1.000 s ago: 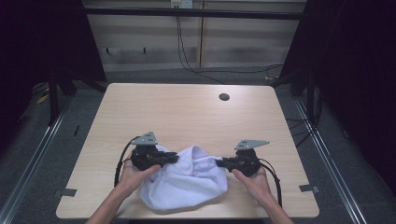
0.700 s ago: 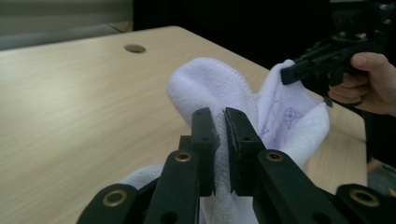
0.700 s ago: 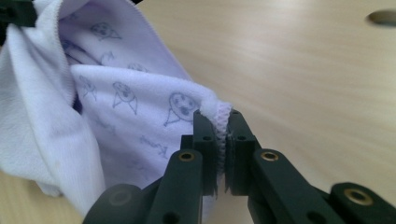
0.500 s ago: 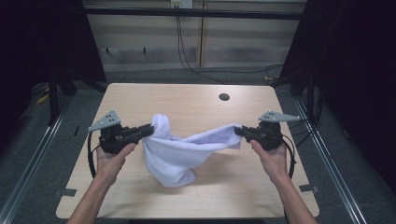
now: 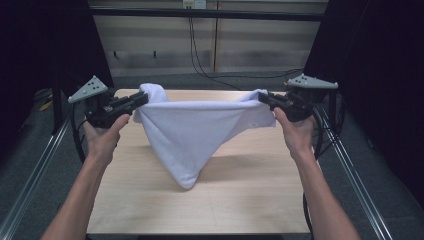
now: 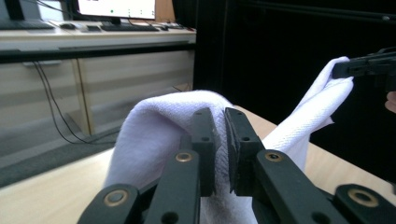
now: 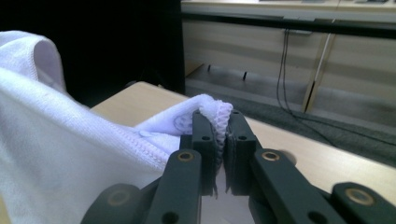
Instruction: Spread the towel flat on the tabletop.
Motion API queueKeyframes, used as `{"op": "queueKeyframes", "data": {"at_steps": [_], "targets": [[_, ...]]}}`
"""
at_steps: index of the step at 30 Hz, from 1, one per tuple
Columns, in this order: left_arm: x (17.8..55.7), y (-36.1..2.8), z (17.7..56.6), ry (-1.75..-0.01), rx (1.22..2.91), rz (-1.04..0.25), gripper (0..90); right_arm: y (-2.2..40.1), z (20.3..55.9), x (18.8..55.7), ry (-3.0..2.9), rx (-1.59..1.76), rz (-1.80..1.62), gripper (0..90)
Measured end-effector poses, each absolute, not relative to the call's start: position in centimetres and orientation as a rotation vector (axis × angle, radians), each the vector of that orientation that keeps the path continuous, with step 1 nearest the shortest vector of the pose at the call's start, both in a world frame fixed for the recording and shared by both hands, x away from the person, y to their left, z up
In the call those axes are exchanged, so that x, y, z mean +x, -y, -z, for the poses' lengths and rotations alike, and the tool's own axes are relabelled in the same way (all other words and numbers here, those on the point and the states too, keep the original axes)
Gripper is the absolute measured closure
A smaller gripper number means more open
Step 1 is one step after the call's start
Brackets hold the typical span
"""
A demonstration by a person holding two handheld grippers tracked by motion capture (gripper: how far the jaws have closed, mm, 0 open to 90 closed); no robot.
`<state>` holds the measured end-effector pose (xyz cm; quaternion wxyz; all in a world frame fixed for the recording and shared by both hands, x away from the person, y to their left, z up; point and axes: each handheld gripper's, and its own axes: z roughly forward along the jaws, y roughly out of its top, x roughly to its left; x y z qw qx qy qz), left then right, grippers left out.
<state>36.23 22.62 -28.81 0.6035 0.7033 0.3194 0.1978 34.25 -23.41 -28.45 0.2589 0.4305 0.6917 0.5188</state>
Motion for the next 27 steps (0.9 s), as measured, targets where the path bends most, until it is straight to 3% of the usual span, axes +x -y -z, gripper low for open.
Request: {"op": "queueKeyframes", "data": {"at_steps": [6,12,15,16,17,19,20,27], "targets": [[37.0,-22.7,26.2,-0.690,1.566,-0.506,83.4,23.3,25.1,35.7,-1.808,1.084,-1.418,83.3],[34.8,-21.5,28.8,-0.641,1.646,-0.486,83.4,24.0,26.2,34.4,-1.810,1.065,-1.419,84.2],[32.7,-20.8,33.9,-0.643,1.722,-0.354,83.4,25.2,31.5,32.0,-1.917,1.136,-1.392,85.1],[32.7,-20.8,33.9,-0.643,1.722,-0.354,83.4,25.2,31.5,32.0,-1.917,1.136,-1.392,85.1],[31.6,-20.5,36.6,-0.648,1.761,-0.274,83.4,26.0,34.9,30.1,-1.976,1.174,-1.376,85.5],[31.0,-20.2,37.9,-0.658,1.793,-0.239,83.3,26.2,36.0,29.5,-2.001,1.191,-1.363,85.6],[29.7,-19.7,40.4,-0.668,1.846,-0.179,83.3,26.9,39.2,27.8,-2.064,1.255,-1.346,85.6],[26.2,-19.2,45.5,-0.698,1.950,-0.013,82.7,27.5,45.5,24.5,-2.214,1.361,-1.284,82.2]]}}
